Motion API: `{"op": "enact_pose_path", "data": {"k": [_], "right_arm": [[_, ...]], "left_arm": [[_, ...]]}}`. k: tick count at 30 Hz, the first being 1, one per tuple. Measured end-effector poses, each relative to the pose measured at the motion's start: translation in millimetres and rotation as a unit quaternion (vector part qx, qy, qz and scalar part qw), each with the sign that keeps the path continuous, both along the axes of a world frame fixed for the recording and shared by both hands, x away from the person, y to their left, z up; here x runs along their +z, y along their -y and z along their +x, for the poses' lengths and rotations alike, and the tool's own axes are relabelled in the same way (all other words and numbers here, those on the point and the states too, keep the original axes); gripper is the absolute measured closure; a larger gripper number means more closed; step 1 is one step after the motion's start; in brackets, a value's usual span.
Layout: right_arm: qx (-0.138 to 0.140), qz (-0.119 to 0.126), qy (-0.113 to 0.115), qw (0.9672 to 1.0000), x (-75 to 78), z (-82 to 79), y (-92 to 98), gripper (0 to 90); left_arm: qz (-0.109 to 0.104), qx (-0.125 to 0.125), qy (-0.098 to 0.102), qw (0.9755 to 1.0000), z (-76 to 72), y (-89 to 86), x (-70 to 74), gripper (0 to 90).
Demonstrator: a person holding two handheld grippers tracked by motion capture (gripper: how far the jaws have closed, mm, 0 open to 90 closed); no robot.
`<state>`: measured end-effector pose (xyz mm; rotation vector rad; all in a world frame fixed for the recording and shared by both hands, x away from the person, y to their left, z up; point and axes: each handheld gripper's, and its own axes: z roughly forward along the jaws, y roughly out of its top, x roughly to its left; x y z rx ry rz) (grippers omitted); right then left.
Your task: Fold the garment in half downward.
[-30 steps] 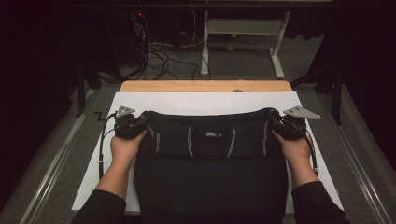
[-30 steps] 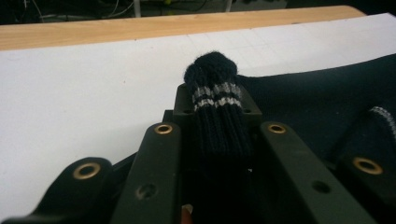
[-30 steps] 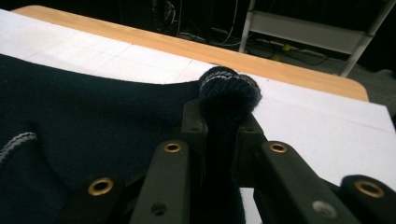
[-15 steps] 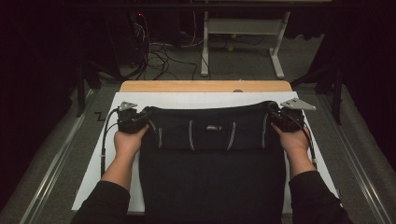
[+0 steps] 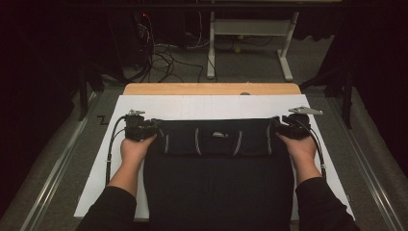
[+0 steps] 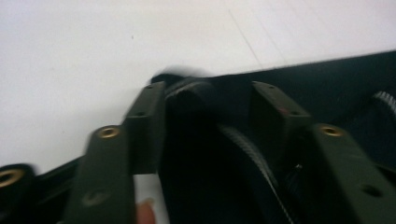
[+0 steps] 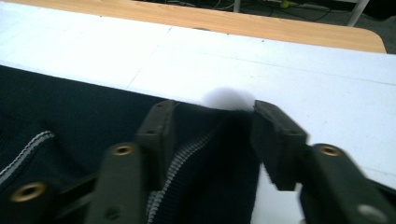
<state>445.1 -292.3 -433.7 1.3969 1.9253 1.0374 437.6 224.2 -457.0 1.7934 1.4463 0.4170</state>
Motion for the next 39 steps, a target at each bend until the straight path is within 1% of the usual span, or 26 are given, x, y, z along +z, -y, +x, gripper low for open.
{"op": "enact_pose_path", "data": {"k": [2,4,6,9,12,14,16,19,20,21,23,25,26,27,28,29,30,32,33,34,35,36,38,39], "right_arm": [[0.006,0.011,0.0,0.9999,0.4,-3.3,3.2,40.3],[0.007,0.023,0.0,0.9997,1.4,-7.1,5.3,36.3],[0.014,0.033,0.003,0.9994,2.6,-13.4,7.1,34.3],[0.025,0.042,0.007,0.9988,3.2,-23.4,8.2,30.9],[0.035,0.045,0.013,0.9983,2.6,-34.4,7.9,27.8],[0.04,0.047,0.015,0.998,1.9,-41.9,7.7,26.0],[0.044,0.05,0.024,0.9975,0.8,-48.6,8.2,25.1],[0.046,0.076,0.036,0.9954,-3.3,-60.6,11.3,23.0],[0.046,0.079,0.036,0.9952,-4.7,-63.2,11.7,22.5],[0.045,0.079,0.036,0.9952,-6.8,-66.1,11.7,21.2],[0.047,0.071,0.036,0.9958,-12.8,-72.0,10.0,19.0],[0.05,0.061,0.037,0.9962,-18.7,-78.5,5.9,17.6],[0.051,0.06,0.036,0.9963,-21.2,-80.5,4.2,16.8],[0.056,0.051,0.027,0.9968,-23.8,-82.0,1.6,15.0],[0.058,0.046,0.023,0.9969,-24.6,-82.2,0.1,14.1],[0.061,0.039,0.02,0.9972,-25.2,-82.8,-2.0,12.6],[0.06,0.036,0.017,0.9974,-25.4,-83.2,-2.8,11.1],[0.056,0.042,0.009,0.9975,-27.3,-83.5,-3.8,6.1],[0.055,0.038,0.001,0.9978,-29.0,-83.1,-5.0,1.7],[0.052,0.032,-0.004,0.9981,-30.1,-82.5,-6.1,0.0],[0.054,0.021,-0.011,0.9983,-31.6,-82.1,-7.1,0.0],[0.055,0.018,-0.015,0.9982,-32.5,-81.6,-7.3,0.0],[0.054,0.021,-0.026,0.998,-34.0,-80.2,-7.4,0.0],[0.053,0.017,-0.027,0.9981,-34.2,-79.3,-7.3,0.0]], "left_arm": [[-0.016,-0.003,0.01,0.9998,-5.3,-1.1,3.0,37.6],[-0.024,-0.011,0.019,0.9995,-10.9,-1.7,6.0,36.0],[-0.024,-0.018,0.021,0.9993,-16.4,-1.4,7.7,32.9],[-0.027,-0.023,0.028,0.999,-26.0,-1.7,9.2,32.8],[-0.031,-0.032,0.036,0.9984,-36.4,-1.5,9.5,32.2],[-0.029,-0.039,0.038,0.9981,-43.2,-0.8,9.0,30.1],[-0.036,-0.048,0.042,0.9974,-51.2,0.3,7.5,30.0],[-0.037,-0.063,0.048,0.9962,-60.5,3.2,5.3,27.7],[-0.039,-0.068,0.049,0.9957,-63.6,3.8,4.4,27.7],[-0.042,-0.072,0.05,0.9952,-67.0,5.0,3.1,27.2],[-0.043,-0.077,0.053,0.9947,-71.2,6.4,1.0,23.9],[-0.037,-0.083,0.055,0.9944,-76.0,7.9,-2.7,21.8],[-0.038,-0.086,0.05,0.9943,-78.4,8.7,-5.8,20.4],[-0.037,-0.089,0.047,0.9942,-79.3,8.9,-7.5,18.5],[-0.034,-0.091,0.041,0.9945,-80.3,10.3,-9.4,16.3],[-0.03,-0.092,0.039,0.9946,-80.6,10.9,-9.9,13.8],[-0.026,-0.091,0.036,0.9948,-80.9,11.7,-10.2,12.4],[-0.029,-0.095,0.034,0.9944,-80.9,12.6,-10.7,9.5],[-0.026,-0.094,0.035,0.9946,-80.8,13.6,-11.0,6.2],[-0.023,-0.094,0.034,0.9947,-80.4,15.4,-11.6,4.4],[-0.021,-0.095,0.033,0.9947,-79.9,16.3,-12.1,2.7],[-0.019,-0.096,0.029,0.9947,-79.0,17.8,-13.0,1.4],[-0.017,-0.1,0.02,0.9946,-76.8,20.0,-15.5,0.0],[-0.015,-0.1,0.017,0.9947,-75.9,20.6,-16.7,0.0]]}}
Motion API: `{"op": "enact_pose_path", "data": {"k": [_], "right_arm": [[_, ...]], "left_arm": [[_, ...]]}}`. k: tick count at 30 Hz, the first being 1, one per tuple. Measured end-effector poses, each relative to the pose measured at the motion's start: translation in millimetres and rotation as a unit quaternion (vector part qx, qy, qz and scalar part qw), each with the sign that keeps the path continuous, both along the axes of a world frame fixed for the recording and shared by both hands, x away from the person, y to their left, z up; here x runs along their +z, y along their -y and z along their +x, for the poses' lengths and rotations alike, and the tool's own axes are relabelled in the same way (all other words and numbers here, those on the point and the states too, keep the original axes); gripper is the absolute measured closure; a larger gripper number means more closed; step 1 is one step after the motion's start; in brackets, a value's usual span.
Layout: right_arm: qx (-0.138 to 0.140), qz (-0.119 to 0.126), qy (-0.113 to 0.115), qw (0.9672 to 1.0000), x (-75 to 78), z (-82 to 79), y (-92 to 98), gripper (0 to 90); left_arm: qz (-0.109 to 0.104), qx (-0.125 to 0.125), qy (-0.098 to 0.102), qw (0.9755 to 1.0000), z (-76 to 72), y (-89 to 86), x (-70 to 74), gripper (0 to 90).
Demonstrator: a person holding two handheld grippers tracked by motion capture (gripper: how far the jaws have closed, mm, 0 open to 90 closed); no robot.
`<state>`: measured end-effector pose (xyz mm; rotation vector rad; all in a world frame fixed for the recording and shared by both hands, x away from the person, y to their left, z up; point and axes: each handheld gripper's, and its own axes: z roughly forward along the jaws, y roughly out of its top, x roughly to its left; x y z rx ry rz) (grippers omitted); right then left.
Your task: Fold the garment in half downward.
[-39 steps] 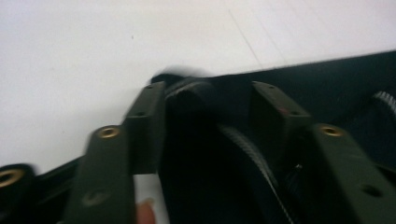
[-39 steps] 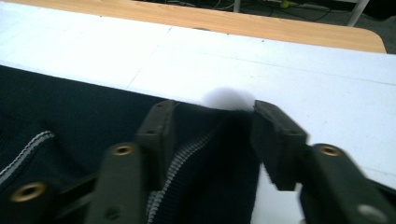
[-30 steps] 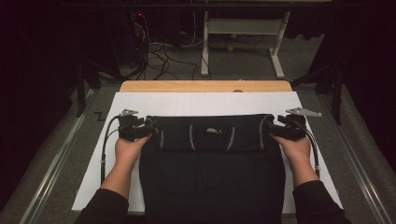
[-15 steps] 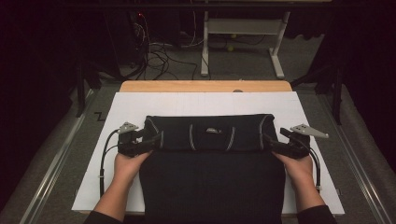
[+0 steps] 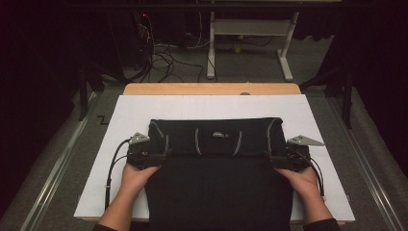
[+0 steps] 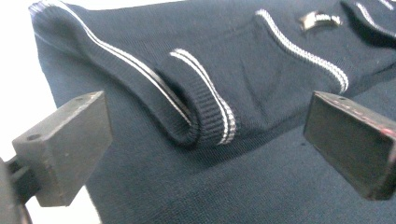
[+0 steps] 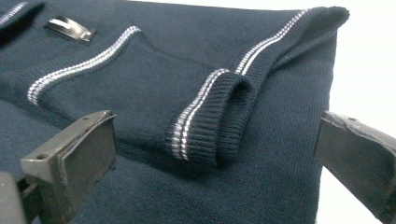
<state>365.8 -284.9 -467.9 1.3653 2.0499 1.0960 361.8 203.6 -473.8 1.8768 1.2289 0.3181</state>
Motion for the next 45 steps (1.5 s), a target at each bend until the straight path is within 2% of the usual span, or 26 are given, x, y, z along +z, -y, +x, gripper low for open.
{"op": "enact_pose_path", "data": {"k": [4,8,10,13,19,22,27,30,33,38,42,45], "right_arm": [[0.004,-0.007,-0.012,0.9999,-0.9,2.5,-1.8,1.4],[0.022,-0.013,-0.02,0.9995,-3.1,3.0,-5.2,11.0],[0.026,-0.015,-0.022,0.9993,-3.5,3.1,-6.0,15.6],[0.028,-0.016,-0.027,0.9991,-4.2,3.7,-6.3,19.2],[0.027,-0.012,-0.039,0.9988,-5.6,5.0,-5.9,28.5],[0.03,-0.019,-0.036,0.9987,-5.7,4.7,-6.9,38.5],[0.033,-0.018,-0.035,0.9987,-5.2,4.2,-7.1,58.0],[0.044,-0.034,-0.031,0.998,-4.3,2.6,-9.9,66.3],[0.05,-0.034,-0.022,0.9979,-1.1,-0.1,-11.0,71.9],[0.052,-0.025,0.01,0.9983,11.2,-8.1,-8.6,73.7],[0.057,-0.014,0.022,0.998,20.6,-15.9,-5.9,73.8],[0.063,-0.021,0.028,0.9974,23.1,-24.4,-6.2,74.0]], "left_arm": [[0.01,0.002,-0.018,0.9998,5.9,4.0,-5.1,0.0],[0.035,0.001,-0.022,0.9992,7.0,10.1,-5.1,1.8],[0.044,-0.004,-0.028,0.9986,7.2,12.0,-6.5,9.9],[0.04,-0.006,-0.035,0.9986,8.6,11.4,-7.9,19.5],[0.039,-0.012,-0.037,0.9985,8.5,11.4,-8.6,30.3],[0.034,-0.015,-0.037,0.9986,8.5,10.5,-8.4,40.0],[0.04,-0.03,-0.029,0.9983,6.6,12.0,-8.0,56.3],[0.034,-0.037,-0.025,0.9984,5.4,10.9,-7.0,62.6],[0.034,-0.04,-0.015,0.9985,2.8,10.6,-3.8,66.7],[0.02,-0.039,0.001,0.999,-4.1,6.7,6.4,68.3],[0.022,-0.045,0.006,0.9987,-13.1,3.2,14.8,68.9],[0.021,-0.048,0.012,0.9985,-21.3,3.1,19.5,69.0]]}}
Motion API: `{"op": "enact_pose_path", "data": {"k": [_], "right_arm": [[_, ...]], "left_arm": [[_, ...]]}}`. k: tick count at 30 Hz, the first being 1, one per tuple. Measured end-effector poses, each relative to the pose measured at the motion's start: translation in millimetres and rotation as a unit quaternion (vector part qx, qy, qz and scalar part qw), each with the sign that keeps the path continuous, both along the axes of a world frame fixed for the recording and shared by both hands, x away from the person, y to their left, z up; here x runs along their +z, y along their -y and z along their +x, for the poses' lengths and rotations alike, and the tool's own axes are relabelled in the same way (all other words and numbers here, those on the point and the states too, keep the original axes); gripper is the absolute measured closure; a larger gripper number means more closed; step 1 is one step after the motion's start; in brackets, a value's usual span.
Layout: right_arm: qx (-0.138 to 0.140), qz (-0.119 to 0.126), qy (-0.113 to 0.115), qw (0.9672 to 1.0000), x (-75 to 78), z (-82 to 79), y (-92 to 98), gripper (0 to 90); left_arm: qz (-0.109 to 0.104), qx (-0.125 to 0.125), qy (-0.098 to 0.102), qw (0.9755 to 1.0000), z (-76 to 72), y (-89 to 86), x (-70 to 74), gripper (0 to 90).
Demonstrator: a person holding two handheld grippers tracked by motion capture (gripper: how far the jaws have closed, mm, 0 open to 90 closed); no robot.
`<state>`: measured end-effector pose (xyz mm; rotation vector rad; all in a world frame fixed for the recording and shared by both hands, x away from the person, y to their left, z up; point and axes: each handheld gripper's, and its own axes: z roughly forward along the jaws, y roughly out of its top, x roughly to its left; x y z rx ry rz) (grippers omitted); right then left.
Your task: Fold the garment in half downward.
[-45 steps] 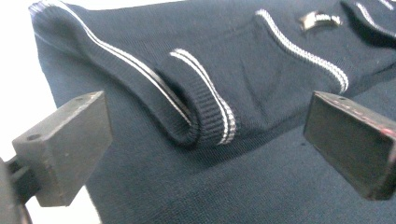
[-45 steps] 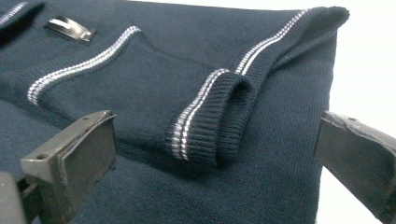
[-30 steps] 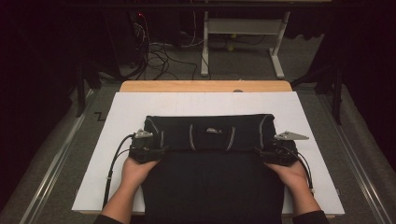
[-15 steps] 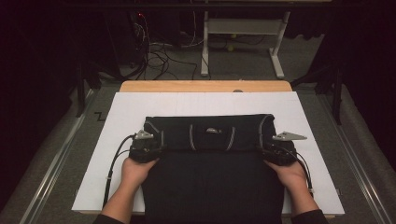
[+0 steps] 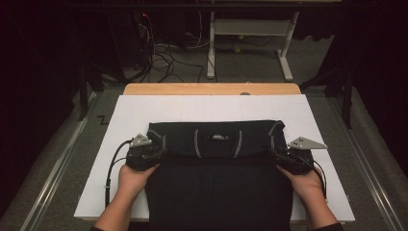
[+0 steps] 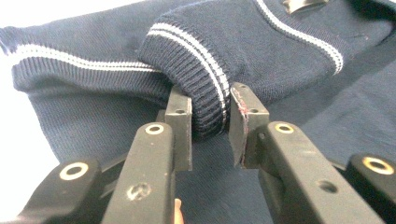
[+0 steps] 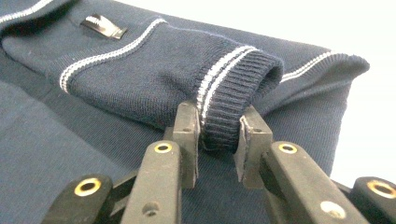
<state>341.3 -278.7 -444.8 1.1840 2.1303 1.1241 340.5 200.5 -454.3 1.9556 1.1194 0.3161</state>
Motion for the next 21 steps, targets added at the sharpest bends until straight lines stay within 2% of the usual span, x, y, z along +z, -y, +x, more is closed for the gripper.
{"op": "enact_pose_path", "data": {"k": [2,6,10,21], "right_arm": [[0.005,-0.005,0.001,1.0,-0.8,-5.1,0.6,74.2],[0.006,0.005,0.002,1.0,-4.1,-15.0,4.2,74.5],[0.012,0.015,0.002,0.9998,-3.1,-25.3,8.2,74.6],[0.028,0.012,0.002,0.9995,-6.2,-54.4,13.5,74.6]], "left_arm": [[-0.002,-0.005,0.012,0.9999,-8.9,0.9,0.7,68.9],[0.004,-0.016,0.01,0.9998,-25.9,4.0,-4.0,68.9],[-0.004,-0.019,0.013,0.9997,-39.1,2.0,-4.0,68.9],[-0.008,-0.035,0.016,0.9992,-64.6,-0.3,-3.0,68.9]]}}
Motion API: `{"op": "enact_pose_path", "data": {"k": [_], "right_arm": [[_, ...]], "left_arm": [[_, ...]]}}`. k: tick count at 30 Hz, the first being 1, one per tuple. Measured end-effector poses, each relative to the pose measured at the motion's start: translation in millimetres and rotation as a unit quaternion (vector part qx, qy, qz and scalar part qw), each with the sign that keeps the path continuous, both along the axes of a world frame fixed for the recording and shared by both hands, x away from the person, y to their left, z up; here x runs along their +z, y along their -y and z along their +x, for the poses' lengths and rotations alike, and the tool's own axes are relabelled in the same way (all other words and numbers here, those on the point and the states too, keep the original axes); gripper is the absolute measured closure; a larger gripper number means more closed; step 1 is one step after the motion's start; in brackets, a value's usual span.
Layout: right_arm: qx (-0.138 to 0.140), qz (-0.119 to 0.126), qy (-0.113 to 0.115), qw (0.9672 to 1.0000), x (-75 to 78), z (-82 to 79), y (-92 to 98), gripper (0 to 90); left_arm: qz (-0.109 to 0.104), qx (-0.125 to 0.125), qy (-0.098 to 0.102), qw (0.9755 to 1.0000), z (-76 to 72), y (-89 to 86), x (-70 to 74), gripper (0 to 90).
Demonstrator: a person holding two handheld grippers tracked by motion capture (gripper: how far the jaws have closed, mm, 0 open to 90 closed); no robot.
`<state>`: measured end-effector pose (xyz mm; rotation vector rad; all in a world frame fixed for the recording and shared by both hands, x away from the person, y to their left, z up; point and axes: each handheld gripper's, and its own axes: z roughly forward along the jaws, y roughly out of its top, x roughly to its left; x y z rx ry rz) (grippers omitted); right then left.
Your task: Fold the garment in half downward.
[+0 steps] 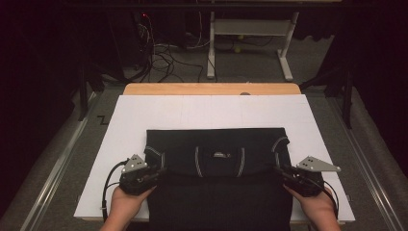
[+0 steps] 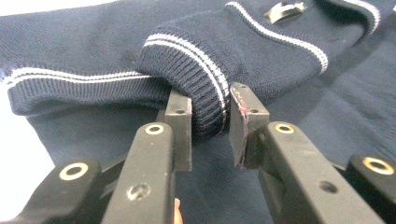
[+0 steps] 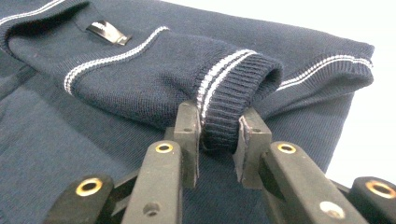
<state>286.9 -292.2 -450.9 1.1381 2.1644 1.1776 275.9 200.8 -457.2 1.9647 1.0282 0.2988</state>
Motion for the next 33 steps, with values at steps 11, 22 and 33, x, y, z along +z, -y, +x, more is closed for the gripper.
{"op": "enact_pose_path", "data": {"k": [11,22,33], "right_arm": [[0.011,-0.007,-0.012,0.9998,-2.9,-19.2,3.3,74.4],[0.018,-0.022,-0.037,0.9989,-15.2,-30.7,1.9,72.6],[0.002,0.016,-0.019,0.9997,-12.3,-25.2,6.0,36.8]], "left_arm": [[0.011,-0.005,-0.028,0.9995,-13.4,-3.8,-8.2,68.7],[0.027,0.006,-0.059,0.9979,-18.1,-2.8,-17.9,67.8],[-0.005,0.029,-0.017,0.9994,-14.0,-5.4,-9.4,30.9]]}}
